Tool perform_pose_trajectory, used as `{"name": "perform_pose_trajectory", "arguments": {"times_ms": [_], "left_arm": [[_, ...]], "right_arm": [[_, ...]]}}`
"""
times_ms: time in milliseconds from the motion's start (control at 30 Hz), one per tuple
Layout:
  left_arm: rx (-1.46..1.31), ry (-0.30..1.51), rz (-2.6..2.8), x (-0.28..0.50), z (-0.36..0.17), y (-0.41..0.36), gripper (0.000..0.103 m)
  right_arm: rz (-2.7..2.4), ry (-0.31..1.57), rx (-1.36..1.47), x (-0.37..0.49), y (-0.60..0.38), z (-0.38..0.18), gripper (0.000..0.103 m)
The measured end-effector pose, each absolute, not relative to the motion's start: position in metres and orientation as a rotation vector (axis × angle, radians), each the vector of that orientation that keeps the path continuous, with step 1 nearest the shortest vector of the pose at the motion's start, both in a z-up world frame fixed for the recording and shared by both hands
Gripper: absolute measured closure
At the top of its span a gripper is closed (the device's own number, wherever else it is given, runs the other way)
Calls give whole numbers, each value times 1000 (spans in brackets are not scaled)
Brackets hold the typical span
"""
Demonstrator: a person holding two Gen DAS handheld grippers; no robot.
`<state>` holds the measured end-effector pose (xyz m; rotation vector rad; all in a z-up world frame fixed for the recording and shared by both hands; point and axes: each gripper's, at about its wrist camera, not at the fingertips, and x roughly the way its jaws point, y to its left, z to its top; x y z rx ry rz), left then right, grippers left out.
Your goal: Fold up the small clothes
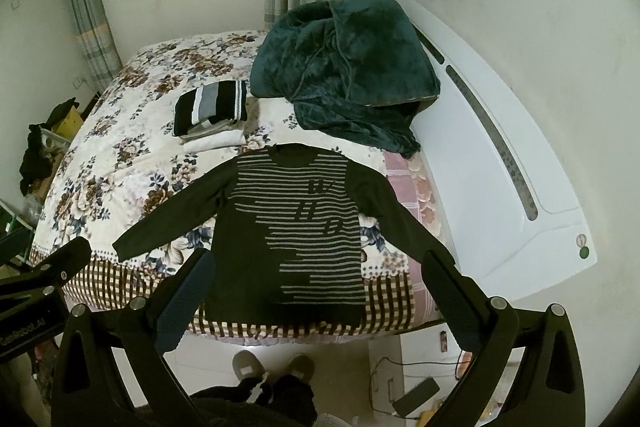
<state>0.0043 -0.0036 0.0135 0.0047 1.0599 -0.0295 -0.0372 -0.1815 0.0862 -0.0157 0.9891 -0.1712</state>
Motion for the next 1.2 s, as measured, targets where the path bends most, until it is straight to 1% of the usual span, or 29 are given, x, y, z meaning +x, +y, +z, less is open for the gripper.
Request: {"name": "perform_pose_trajectory", "arguments": {"times_ms": [1200], "left_arm": [[-4,1041,-35,9,22,-4,0]], "right_arm": [[-153,965,-21,-30,-176,97,0]]}}
